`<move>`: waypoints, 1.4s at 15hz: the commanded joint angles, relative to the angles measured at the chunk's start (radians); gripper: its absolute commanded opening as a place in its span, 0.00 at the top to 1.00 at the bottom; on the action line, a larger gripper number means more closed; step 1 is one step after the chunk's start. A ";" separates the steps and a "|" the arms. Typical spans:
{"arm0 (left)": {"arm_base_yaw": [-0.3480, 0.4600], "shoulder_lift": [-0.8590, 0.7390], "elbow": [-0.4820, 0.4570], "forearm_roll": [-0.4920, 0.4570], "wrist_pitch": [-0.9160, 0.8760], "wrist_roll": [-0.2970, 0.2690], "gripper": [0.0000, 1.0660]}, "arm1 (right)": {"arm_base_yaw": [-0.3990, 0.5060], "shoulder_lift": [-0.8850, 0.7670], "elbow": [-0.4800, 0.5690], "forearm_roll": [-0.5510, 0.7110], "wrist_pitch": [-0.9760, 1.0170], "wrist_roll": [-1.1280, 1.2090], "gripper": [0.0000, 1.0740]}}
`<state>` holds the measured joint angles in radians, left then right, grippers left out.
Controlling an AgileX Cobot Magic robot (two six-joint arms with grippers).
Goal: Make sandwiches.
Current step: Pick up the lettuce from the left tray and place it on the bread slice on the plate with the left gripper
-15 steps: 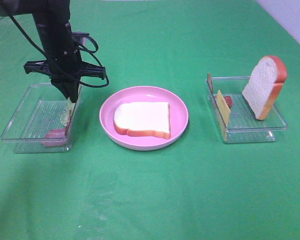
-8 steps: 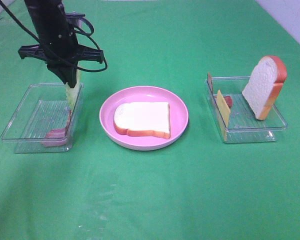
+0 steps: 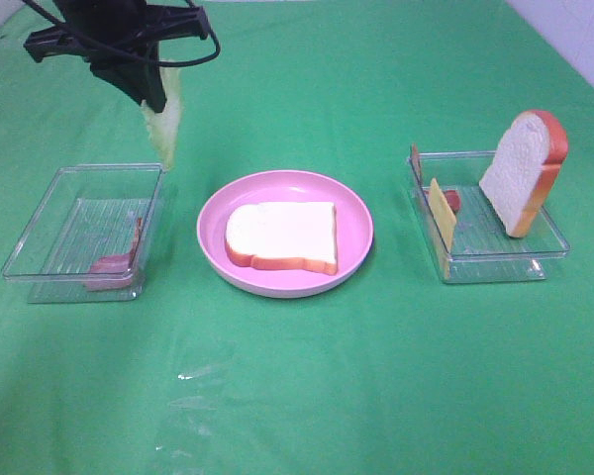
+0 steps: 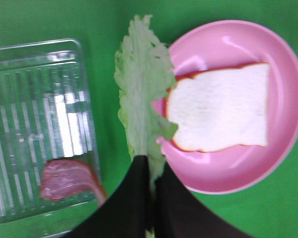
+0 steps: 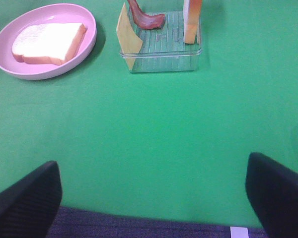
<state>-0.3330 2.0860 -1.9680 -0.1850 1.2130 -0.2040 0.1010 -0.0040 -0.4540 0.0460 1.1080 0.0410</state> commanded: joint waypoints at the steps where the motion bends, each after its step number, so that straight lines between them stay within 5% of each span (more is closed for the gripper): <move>1: -0.005 -0.013 -0.002 -0.220 0.018 0.099 1.00 | 0.000 -0.016 0.003 0.003 -0.008 -0.005 0.11; 3: -0.005 0.009 -0.002 -0.418 0.001 0.227 1.00 | 0.000 -0.016 0.003 0.003 -0.008 -0.005 0.11; 4: -0.005 0.048 -0.002 -0.600 -0.006 0.345 1.00 | 0.000 -0.016 0.003 0.003 -0.008 -0.005 0.11; 5: -0.006 0.071 -0.002 -0.664 -0.009 0.373 1.00 | 0.000 -0.016 0.003 0.003 -0.008 -0.005 0.11; 10: -0.053 0.161 -0.002 -0.707 -0.045 0.451 1.00 | 0.000 -0.016 0.003 0.003 -0.008 -0.005 0.11; 21: -0.099 0.311 -0.002 -0.686 -0.100 0.445 1.00 | 0.000 -0.016 0.003 0.003 -0.008 -0.005 0.11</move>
<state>-0.4260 2.3960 -1.9680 -0.8660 1.1190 0.2430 0.1010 -0.0040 -0.4540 0.0460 1.1080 0.0410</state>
